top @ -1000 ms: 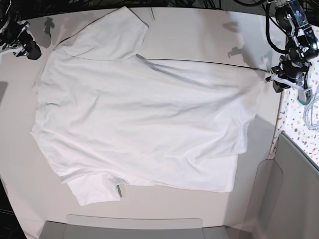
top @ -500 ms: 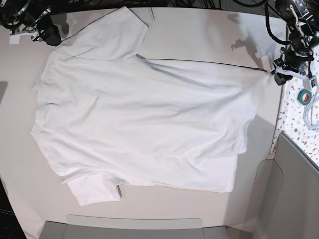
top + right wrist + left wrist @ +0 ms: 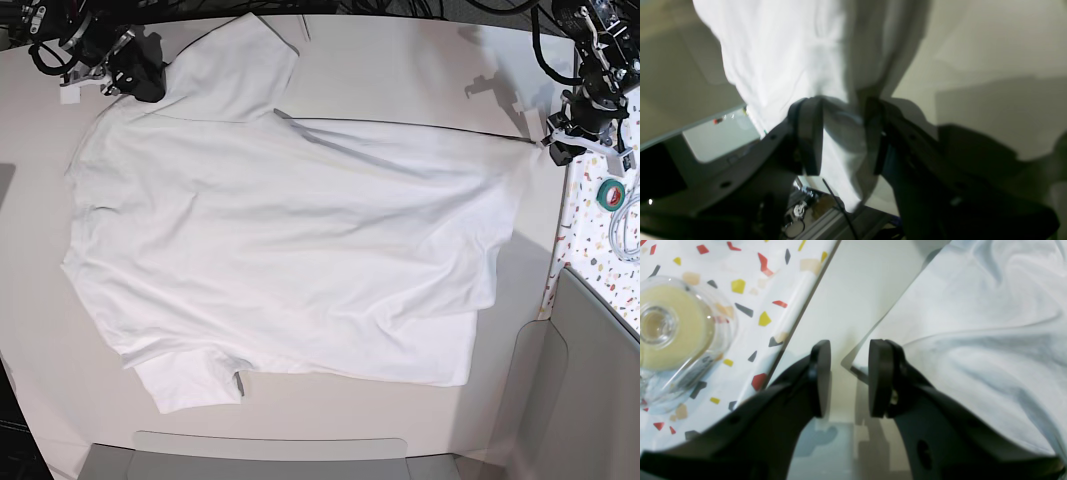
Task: Layout the t-shirt on the table in an organized manner, then fold the t-shirt properly
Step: 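Release the shirt and reposition both grippers along the shirt edge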
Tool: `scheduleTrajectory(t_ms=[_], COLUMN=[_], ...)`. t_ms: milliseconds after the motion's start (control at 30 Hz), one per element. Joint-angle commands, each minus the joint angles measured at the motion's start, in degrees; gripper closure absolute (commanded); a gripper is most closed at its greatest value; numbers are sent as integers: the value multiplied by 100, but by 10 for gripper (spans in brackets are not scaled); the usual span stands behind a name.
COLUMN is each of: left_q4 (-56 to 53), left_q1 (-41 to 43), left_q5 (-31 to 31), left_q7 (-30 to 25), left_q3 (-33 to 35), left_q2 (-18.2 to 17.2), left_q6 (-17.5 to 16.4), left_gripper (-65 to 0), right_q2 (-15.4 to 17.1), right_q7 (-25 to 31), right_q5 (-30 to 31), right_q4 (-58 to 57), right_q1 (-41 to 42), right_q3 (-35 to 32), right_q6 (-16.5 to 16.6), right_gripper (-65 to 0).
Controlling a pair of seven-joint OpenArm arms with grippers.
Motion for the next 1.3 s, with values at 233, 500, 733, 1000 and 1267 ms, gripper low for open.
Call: scheduleTrajectory(t_ms=[233,500,733,1000,1267], left_q4=[-330,-963,-1552,-1579,-1588], left_q1=[-2,-38,-46,-275,-565], left_q5=[-36,-1399,-2278,-2612,-2585], left_q7=[-53,1072,1477,1547,1556], left_q3=[-82,-882,-1076,-1041,-1023], left_q2=[-80,17,17,17,17], left_q6=[-6,-32,-32,-23,-6], left_gripper=[-196,-226,-259,-259,-259], right_q2=[58,84,84,76,76], right_q7=[-40,-48,-48,-48,-48], right_q5=[-355,-531,-548,-548,-548], right_q4=[63,71,80,80,89], right_q1=[-12,-12,-3,-3,-12], right_q3=[-76,-76,-76,-76,-76], right_q6=[-11,-11,-11,-11,-11], right_gripper=[0,0,0,0,0])
